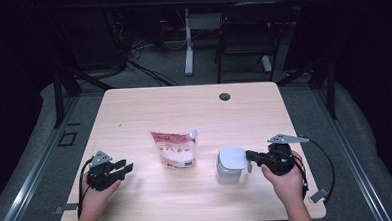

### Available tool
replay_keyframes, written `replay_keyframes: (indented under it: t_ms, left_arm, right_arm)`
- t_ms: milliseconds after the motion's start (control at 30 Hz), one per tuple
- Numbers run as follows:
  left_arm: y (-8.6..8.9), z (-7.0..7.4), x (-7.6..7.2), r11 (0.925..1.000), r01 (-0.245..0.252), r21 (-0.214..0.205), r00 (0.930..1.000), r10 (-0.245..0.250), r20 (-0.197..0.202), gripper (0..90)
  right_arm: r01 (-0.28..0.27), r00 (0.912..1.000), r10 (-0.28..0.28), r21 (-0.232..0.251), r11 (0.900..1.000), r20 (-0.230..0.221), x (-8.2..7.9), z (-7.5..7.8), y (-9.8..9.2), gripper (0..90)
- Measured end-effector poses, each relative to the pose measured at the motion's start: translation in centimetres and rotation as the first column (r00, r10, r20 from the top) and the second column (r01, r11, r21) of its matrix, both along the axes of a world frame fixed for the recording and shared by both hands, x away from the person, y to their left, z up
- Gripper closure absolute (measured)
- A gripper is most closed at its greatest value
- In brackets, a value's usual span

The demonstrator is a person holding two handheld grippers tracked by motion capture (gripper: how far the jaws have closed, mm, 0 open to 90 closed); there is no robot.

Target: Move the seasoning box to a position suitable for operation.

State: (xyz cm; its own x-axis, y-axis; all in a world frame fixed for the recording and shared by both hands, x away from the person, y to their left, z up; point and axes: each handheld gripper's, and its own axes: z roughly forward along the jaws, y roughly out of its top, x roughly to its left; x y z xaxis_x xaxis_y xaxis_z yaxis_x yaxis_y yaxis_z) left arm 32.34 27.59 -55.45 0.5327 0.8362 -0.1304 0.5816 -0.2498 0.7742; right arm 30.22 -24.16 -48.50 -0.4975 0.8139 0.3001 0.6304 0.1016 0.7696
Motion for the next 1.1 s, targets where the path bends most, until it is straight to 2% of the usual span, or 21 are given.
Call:
replay_keyframes:
  t_ms: [1100]
  left_arm:
    - [0.0, -0.02, 0.03, 0.9999, -0.01, 0.004, 0.9999, 0.01, 0.001, 60.6]
  right_arm:
    - [0.007, 0.9999, -0.007, 0.04, 0.9992, -0.014, 0.05, -0.35, -0.51, 90.0]
